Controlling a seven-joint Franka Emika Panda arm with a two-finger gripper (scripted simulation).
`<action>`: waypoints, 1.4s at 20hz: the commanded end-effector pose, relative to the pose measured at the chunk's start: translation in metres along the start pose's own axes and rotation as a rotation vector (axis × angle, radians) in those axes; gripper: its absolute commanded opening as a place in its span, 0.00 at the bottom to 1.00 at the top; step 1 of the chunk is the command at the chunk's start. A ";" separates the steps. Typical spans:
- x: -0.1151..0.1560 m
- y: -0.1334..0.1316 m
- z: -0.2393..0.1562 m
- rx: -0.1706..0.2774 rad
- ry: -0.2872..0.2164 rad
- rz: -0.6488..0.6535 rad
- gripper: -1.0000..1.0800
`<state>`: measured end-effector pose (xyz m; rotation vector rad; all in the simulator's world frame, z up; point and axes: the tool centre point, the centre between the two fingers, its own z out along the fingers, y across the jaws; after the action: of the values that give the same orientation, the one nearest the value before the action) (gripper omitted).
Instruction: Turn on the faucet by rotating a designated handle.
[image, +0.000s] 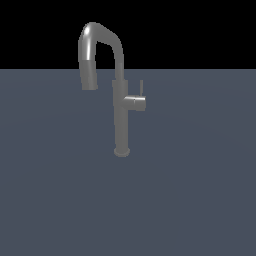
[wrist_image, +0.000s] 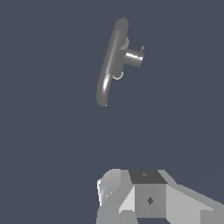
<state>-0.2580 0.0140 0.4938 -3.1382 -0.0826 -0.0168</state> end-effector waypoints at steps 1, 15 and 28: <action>0.000 0.000 0.000 0.000 0.000 0.000 0.00; 0.026 -0.001 0.003 0.087 -0.069 0.092 0.00; 0.095 0.006 0.018 0.324 -0.253 0.340 0.00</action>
<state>-0.1718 0.0141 0.4793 -2.8115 0.3616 0.3233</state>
